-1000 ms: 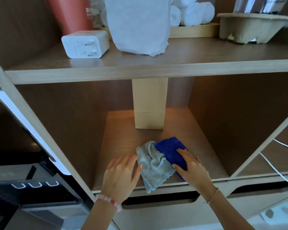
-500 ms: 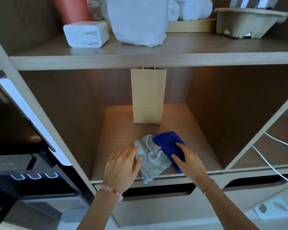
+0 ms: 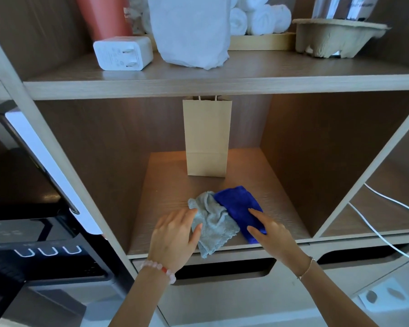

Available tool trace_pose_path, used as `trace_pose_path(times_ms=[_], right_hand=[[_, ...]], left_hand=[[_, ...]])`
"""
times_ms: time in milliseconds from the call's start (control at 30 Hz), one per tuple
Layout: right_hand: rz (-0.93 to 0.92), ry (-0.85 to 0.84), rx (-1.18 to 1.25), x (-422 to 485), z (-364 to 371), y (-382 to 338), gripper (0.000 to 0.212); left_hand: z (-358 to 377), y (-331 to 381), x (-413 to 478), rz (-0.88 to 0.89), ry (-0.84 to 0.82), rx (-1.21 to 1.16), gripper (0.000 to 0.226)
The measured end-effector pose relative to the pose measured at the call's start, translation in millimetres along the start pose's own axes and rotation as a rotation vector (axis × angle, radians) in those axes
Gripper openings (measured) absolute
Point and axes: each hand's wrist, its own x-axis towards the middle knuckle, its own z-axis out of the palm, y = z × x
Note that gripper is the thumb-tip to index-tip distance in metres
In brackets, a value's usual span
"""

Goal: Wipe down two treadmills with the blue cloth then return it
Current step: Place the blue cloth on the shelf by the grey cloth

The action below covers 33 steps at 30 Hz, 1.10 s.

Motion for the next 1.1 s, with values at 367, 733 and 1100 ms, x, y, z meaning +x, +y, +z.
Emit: trace_pose_path(times_ms=[367, 733, 1100], right_hand=[[0.114, 0.199, 0.297, -0.1, -41.0, 10.4, 0.027], [0.265, 0.099, 0.235, -11.8, -22.3, 27.0, 0.036], [0.198, 0.031, 0.242, -7.2, -14.1, 42.8, 0.029]], left_hand=[[9.7, 16.0, 5.0, 0.068, 0.002, -0.084, 0.037], [63.5, 84.8, 31.0, 0.235, 0.007, -0.168, 0.048], [91.3, 119.4, 42.8, 0.154, 0.027, -0.012, 0.031]])
